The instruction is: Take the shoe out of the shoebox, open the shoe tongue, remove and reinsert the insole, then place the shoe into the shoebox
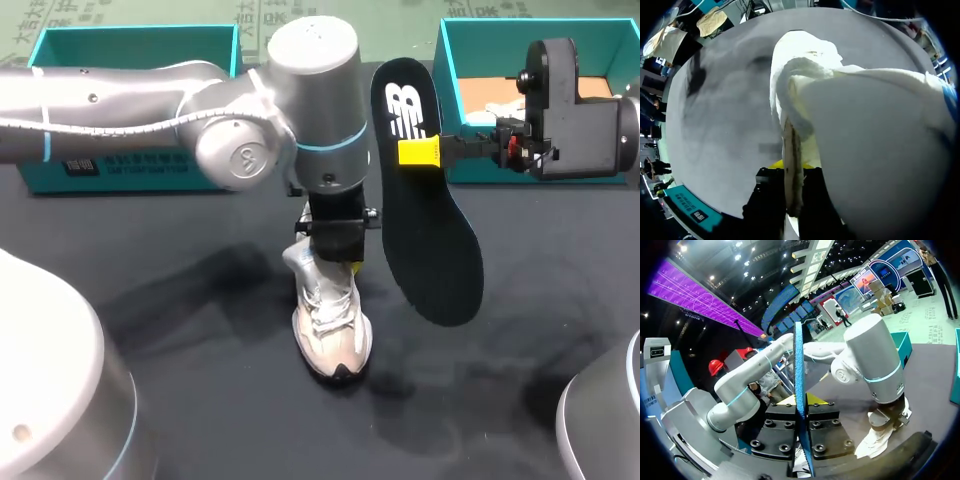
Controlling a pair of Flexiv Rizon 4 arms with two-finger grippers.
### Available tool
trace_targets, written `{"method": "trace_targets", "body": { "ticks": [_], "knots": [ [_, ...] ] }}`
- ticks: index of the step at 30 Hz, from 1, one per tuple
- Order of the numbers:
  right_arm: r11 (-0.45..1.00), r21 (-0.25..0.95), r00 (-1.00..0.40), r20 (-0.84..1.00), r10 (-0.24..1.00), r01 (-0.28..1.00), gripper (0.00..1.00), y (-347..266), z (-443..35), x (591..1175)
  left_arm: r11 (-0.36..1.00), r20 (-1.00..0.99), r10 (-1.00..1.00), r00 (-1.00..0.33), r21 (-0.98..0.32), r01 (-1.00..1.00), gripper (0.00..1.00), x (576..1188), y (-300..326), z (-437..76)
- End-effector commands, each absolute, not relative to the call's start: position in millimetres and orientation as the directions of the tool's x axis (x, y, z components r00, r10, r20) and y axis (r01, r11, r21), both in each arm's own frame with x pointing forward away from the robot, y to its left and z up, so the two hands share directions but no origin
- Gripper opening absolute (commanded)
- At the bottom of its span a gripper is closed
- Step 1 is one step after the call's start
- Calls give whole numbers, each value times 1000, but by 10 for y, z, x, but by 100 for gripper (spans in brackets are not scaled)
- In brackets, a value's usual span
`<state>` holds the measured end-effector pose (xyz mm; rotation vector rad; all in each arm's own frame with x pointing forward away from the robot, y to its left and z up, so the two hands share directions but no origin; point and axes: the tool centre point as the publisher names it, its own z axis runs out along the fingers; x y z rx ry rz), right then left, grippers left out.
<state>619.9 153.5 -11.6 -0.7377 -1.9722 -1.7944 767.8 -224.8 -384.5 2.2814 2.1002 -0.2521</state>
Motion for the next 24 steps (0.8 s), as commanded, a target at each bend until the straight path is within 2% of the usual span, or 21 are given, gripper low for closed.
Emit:
{"method": "trace_targets", "body": {
  "ticks": [1,4,8,10,18,24],
  "knots": [
    [50,795,-793,596,129,605,0,1555,-126,6207,-95,-135,987,83,-85,992,37,7698,-2344,-3871],
    [50,795,-793,596,129,605,0,1555,-126,6207,-98,-156,984,86,-66,993,55,7699,-2340,-3793],
    [50,795,-793,596,129,605,0,1555,-126,6207,-98,-185,978,91,-28,995,93,7711,-2332,-3654],
    [50,795,-793,596,129,605,0,1555,-126,6207,-98,-207,974,95,-4,995,99,7719,-2319,-3571],
    [50,795,-793,596,129,605,0,1555,-126,6207,-50,-408,909,83,91,995,100,7809,-2101,-2989],
    [50,795,-793,596,129,605,0,1555,-126,6207,-37,-635,762,124,149,988,100,7912,-1884,-2491]
  ]
}}
